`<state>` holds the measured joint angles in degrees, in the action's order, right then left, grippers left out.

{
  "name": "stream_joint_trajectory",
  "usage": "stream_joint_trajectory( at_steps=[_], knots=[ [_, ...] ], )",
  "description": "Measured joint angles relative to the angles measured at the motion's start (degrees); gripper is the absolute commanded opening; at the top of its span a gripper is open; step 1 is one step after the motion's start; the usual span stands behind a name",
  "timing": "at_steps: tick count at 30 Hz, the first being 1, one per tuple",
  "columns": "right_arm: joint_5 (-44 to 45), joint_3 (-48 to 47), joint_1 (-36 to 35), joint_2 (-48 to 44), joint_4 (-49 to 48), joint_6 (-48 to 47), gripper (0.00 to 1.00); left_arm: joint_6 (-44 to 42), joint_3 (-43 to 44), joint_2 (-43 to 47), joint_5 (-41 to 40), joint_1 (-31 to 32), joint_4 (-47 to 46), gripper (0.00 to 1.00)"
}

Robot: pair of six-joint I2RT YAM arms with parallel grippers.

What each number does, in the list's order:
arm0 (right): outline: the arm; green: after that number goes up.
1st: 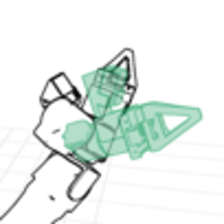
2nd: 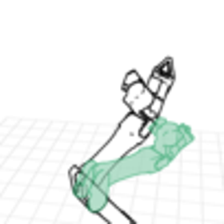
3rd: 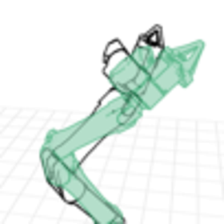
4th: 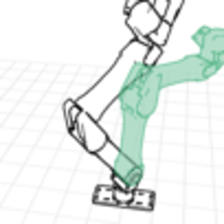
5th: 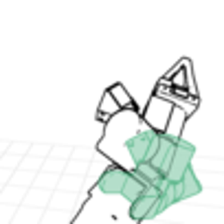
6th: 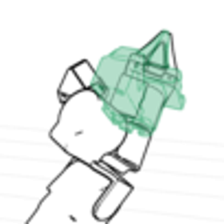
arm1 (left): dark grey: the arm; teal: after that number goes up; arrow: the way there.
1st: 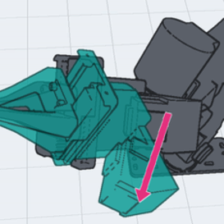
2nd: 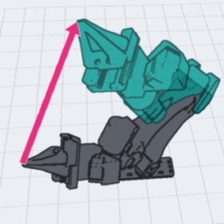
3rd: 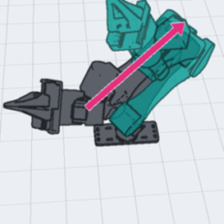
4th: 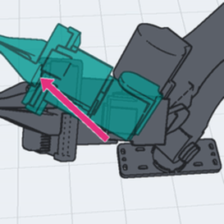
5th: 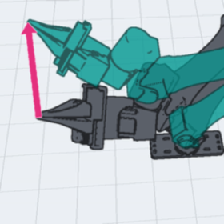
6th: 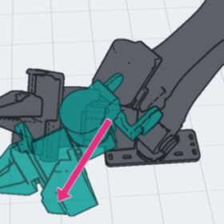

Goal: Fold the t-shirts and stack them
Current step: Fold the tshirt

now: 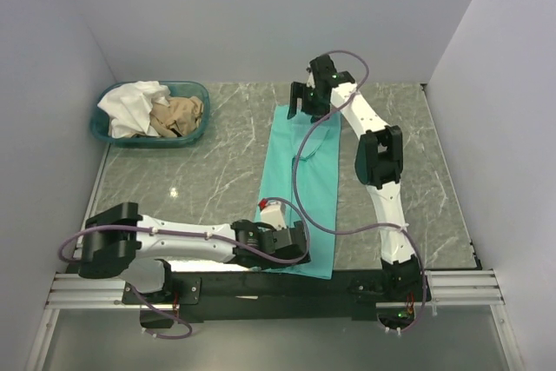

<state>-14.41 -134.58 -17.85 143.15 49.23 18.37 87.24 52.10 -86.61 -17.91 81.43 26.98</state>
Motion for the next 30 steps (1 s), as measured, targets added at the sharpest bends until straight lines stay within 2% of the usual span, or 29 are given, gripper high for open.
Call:
stream_joint_trajectory(
  at_steps=[5,7,15,17,21,22,26,30],
  knots=[
    [2.1,3.9,0.0,-10.6,0.4,-0.7,0.93,-1.0,0.4,6.7,-5.2,-0.5,4.9,0.99],
    [3.6,11.4,0.0,-19.5,-1.3,-0.6,0.93,-1.7,-0.2,10.6,-6.4,-1.5,6.0,0.99],
    [10.4,60.1,-2.3,-60.6,-13.7,5.1,0.93,-6.6,-15.2,27.7,-4.0,-11.4,6.3,0.99],
    [11.9,70.2,-4.8,-67.1,-14.3,7.7,0.93,-7.6,-19.1,30.4,-1.6,-11.5,5.2,0.95],
    [12.7,85.5,-9.8,-74.4,-14.8,11.5,0.93,-9.0,-24.4,31.4,3.6,-11.6,1.2,0.74],
    [12.8,88.4,-10.8,-76.3,-14.4,12.3,0.93,-9.3,-25.2,31.0,4.7,-11.6,0.3,0.72],
    [12.9,96.0,-11.6,-84.7,-13.3,14.5,0.91,-9.9,-25.9,27.5,7.8,-11.7,-2.7,0.63],
    [12.2,98.9,-12.0,-91.9,-12.6,15.6,0.91,-10.1,-25.9,23.8,9.6,-12.0,-5.2,0.44]
  ],
)
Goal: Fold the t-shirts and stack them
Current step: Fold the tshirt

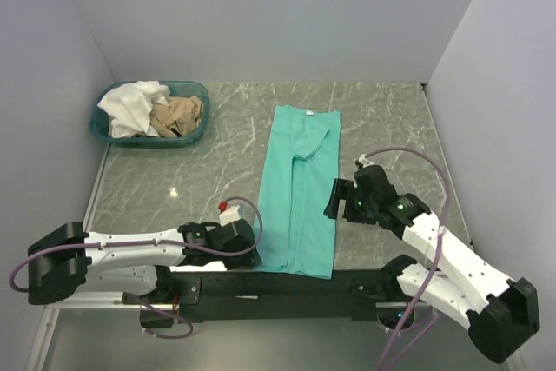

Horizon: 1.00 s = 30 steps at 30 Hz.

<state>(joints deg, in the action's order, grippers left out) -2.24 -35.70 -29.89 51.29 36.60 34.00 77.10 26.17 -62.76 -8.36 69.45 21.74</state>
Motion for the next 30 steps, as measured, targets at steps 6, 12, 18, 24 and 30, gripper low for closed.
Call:
stream_joint_trajectory(
  at_steps=[6,12,18,24,30],
  knots=[
    [-1.6,1.4,-2.6,-5.0,1.3,1.4,0.9,0.0,0.0,-2.1,1.8,-0.1,-0.9,0.39],
    [-1.9,3.4,-8.6,-6.9,3.3,3.2,0.88,0.2,0.0,-3.3,2.7,-0.2,-2.0,0.18],
    [-1.4,3.6,-23.0,-6.2,3.2,6.4,0.88,0.1,0.3,-4.9,3.3,-0.2,-3.3,0.01],
    [1.3,3.9,-37.9,3.3,3.4,11.8,0.8,0.1,0.3,-4.9,3.6,-0.3,-3.5,0.01],
    [4.1,3.9,-43.2,9.7,5.1,15.5,0.68,0.1,0.3,-4.2,3.6,-0.3,-3.3,0.01]
  ],
)
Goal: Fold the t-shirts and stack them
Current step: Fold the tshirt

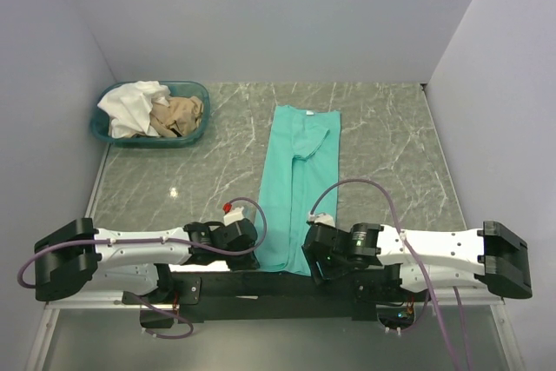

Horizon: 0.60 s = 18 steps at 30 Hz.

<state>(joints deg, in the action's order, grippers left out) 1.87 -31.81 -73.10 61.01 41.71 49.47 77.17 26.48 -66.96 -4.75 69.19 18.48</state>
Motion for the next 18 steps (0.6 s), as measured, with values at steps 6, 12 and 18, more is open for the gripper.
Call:
stream_joint_trajectory(
  at_steps=[6,12,18],
  knots=[
    [0.7,-0.1,-0.5,2.2,0.1,0.6,0.65,0.0,0.0,0.5,-0.1,0.0,-0.1,0.01],
    [0.3,-0.1,-0.5,5.5,0.2,0.4,0.46,0.1,0.0,0.5,-0.1,0.0,-0.3,0.01],
    [1.4,-0.2,-0.5,6.8,-0.2,0.4,0.0,-0.1,0.0,0.5,-0.1,0.0,-1.0,0.01]
  ],
)
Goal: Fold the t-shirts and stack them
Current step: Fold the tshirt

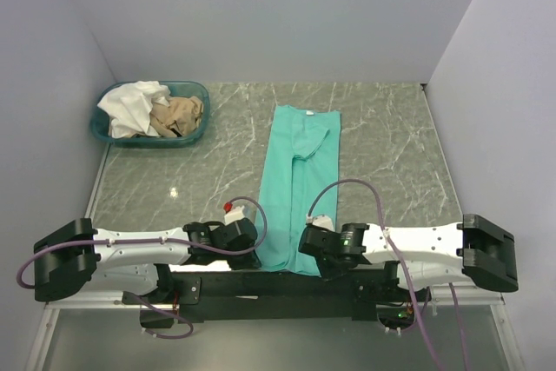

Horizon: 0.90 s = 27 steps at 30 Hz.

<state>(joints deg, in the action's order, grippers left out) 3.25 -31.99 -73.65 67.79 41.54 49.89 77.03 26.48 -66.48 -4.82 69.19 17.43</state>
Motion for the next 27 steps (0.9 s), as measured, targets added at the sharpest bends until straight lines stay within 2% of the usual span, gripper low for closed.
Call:
stream_joint_trajectory(
  at_steps=[6,12,18,27],
  knots=[
    [5.1,-3.8,1.4,0.9,2.8,0.5,0.0,-1.2,1.7,-0.4,-0.9,0.0,1.1,0.01],
    [8.0,-7.0,7.7,-1.0,3.1,-1.7,0.0,-3.5,8.0,-0.8,-4.4,-0.9,2.6,0.01],
    [10.1,-9.8,17.1,-4.0,2.4,-6.0,0.0,-9.1,14.5,-3.3,-6.7,-6.8,2.5,0.01],
    [11.1,-15.2,27.8,-3.8,-1.6,-12.1,0.0,-17.1,25.9,-13.1,-7.1,-17.6,1.7,0.01]
  ],
)
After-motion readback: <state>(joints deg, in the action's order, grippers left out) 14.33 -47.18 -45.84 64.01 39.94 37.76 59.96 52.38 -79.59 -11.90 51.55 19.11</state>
